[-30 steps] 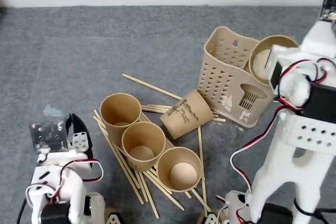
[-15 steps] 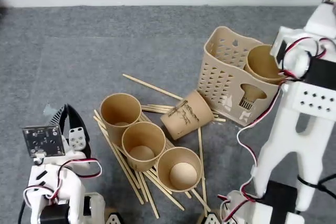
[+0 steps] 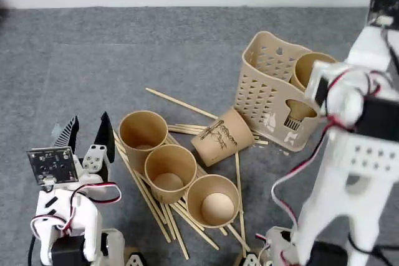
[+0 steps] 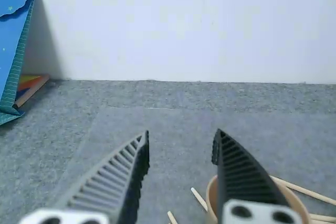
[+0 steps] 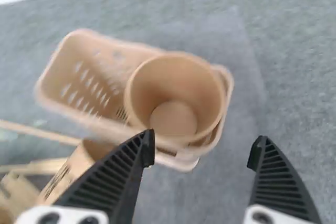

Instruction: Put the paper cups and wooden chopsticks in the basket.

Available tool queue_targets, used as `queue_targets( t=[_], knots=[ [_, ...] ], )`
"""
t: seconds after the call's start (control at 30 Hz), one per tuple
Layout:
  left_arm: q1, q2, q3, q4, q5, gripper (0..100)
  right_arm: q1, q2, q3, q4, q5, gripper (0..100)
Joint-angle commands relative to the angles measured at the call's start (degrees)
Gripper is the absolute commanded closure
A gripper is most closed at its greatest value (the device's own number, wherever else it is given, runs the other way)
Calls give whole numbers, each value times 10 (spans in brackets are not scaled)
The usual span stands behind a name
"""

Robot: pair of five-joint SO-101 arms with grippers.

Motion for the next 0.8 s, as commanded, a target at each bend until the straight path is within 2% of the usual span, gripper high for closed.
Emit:
queue_targets(
  t=[0.0, 0.13, 0.33, 0.63, 0.77],
  knots=[
    [3, -3, -7, -16, -3, 798, -44, -51, -27, 52, 3, 700],
    [4, 20, -16, -3, -8, 798, -78, -71, -26, 86, 3, 700],
    [43, 176, -105, 56, -25, 798, -54, -76, 24, 86, 4, 700],
    [46, 380, -241, 147, -28, 796, -54, -77, 157, 86, 4, 700],
    [45, 448, -278, 178, -69, 796, -55, -79, 198, 87, 4, 700]
  ],
)
